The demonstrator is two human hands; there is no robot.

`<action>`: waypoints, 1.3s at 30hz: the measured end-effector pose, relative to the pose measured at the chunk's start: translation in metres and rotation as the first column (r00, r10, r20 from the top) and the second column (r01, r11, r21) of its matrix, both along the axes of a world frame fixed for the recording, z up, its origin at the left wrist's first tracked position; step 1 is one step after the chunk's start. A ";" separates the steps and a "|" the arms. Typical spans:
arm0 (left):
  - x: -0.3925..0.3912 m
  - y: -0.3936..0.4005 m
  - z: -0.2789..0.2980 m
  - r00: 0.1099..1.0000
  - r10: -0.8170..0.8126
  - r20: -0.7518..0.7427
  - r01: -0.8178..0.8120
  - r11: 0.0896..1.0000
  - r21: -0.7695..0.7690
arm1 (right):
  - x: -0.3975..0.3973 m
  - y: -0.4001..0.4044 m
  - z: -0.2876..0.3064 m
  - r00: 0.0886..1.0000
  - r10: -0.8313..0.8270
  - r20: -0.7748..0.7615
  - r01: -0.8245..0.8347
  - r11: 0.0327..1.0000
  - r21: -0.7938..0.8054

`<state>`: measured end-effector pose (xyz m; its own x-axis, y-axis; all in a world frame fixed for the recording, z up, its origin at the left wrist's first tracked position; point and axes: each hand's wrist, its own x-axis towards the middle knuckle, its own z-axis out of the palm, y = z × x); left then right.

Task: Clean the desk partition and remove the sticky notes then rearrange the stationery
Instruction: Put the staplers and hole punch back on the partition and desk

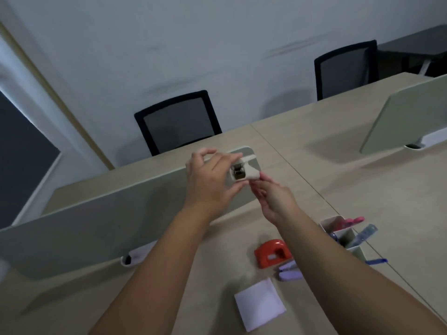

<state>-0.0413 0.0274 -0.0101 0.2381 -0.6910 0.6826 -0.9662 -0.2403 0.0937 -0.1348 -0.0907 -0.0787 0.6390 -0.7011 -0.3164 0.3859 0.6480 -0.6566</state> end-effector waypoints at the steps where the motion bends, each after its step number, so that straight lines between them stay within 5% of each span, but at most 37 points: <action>1: 0.008 -0.005 0.008 0.999 0.033 0.016 -0.033 0.999 0.000 | 0.013 -0.001 0.008 1.000 0.007 0.013 -0.007 1.000 0.003; 10: 0.047 -0.054 0.042 0.986 0.164 -0.040 -0.155 0.972 0.174 | 0.058 -0.017 0.014 1.000 -0.027 0.002 0.027 0.996 0.085; 21: 0.062 -0.086 0.032 0.896 0.318 -0.310 -0.182 0.900 0.395 | 0.053 -0.016 -0.010 0.998 0.010 -0.070 0.000 0.990 0.138; 27: 0.062 -0.076 0.007 0.876 0.331 -0.351 -0.226 0.924 0.308 | 0.040 -0.015 -0.011 0.994 0.036 -0.104 -0.026 0.996 0.091; 31: 0.017 -0.045 -0.036 0.862 0.136 -0.488 -0.234 0.961 -0.146 | 0.009 -0.018 -0.038 0.969 0.048 -0.241 -0.051 0.999 -0.006; 34: -0.023 -0.024 -0.094 0.836 0.045 -0.547 -0.124 0.986 -0.110 | -0.043 -0.011 -0.080 0.792 -0.092 -0.604 -0.144 0.933 -0.331; 36: -0.048 -0.014 -0.134 0.830 0.056 -0.555 -0.013 0.997 0.081 | -0.080 0.000 -0.109 0.595 -0.197 -0.779 -0.325 0.827 -0.458; 39: -0.081 -0.001 -0.185 0.850 0.111 -0.516 0.128 0.905 0.405 | -0.121 0.017 -0.146 0.474 -0.270 -0.838 -0.460 0.736 -0.497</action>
